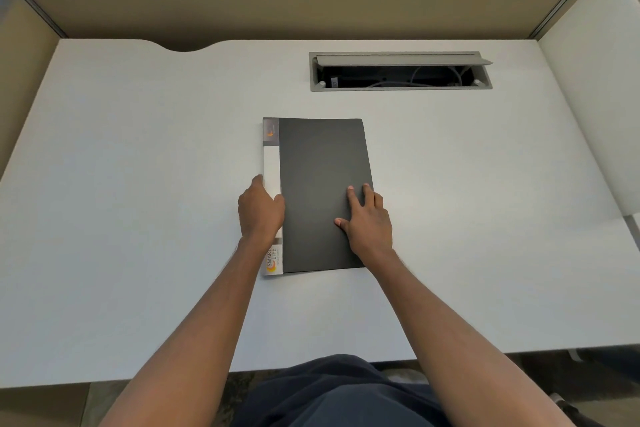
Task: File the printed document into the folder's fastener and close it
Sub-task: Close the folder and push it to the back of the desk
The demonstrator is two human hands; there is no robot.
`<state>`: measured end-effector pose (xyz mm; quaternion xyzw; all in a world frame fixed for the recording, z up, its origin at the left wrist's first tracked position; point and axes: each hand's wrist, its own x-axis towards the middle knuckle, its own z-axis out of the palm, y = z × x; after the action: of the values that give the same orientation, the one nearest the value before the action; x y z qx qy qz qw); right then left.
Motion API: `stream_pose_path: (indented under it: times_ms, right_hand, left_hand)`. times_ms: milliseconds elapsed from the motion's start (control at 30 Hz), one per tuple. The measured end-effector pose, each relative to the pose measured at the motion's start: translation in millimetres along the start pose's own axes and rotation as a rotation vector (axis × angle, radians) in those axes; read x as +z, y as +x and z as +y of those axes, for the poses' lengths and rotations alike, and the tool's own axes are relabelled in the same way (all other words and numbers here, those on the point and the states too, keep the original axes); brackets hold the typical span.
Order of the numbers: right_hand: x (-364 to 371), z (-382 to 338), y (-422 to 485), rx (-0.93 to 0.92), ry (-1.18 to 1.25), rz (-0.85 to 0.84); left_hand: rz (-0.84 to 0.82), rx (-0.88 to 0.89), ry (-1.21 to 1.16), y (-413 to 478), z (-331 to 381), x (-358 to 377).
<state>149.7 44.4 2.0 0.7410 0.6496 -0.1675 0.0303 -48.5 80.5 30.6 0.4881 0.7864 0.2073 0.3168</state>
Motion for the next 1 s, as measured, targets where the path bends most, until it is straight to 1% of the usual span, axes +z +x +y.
stream_pose_path:
  times_ms: [233,333,400,533,600,700,767,833,933,1000]
  right_hand:
    - [-0.4,-0.8,0.0,-0.005,-0.029,-0.003]
    - [0.0,-0.7,0.9,-0.006,-0.034,0.001]
    - [0.3,-0.2,1.6,-0.006,-0.03,0.0]
    - [-1.1,1.3,2.3,-0.003,0.01,-0.002]
    - [-4.1,4.4,4.9,0.008,0.099,-0.008]
    - [-10.6,17.3,11.8,0.086,0.41,0.054]
    - [-14.6,27.6,16.4,0.164,0.545,0.094]
    - [-17.8,35.0,20.3,0.198,0.575,0.066]
    - [-20.4,39.1,26.3,0.195,0.582,0.017]
    - [-21.7,38.6,29.2,0.188,0.665,-0.014]
  left_hand:
    - [-0.057,-0.187,-0.104,15.0,9.5,-6.1]
    - [-0.038,-0.287,-0.26,21.2,6.8,-7.5]
    - [-0.07,-0.304,-0.352,23.4,4.6,-11.2]
    - [-0.142,-0.278,-0.448,23.6,-1.7,-15.7]
    - [-0.175,-0.285,-0.509,21.8,-7.5,-15.8]
    - [-0.221,-0.345,-0.645,20.2,-17.6,-16.5]
    - [-0.253,-0.398,-0.72,19.6,-23.6,-17.8]
    - [-0.281,-0.431,-0.777,19.2,-27.4,-19.4]
    - [-0.317,-0.464,-0.836,20.5,-34.8,-20.1]
    - [-0.335,-0.481,-0.849,21.3,-39.1,-21.1]
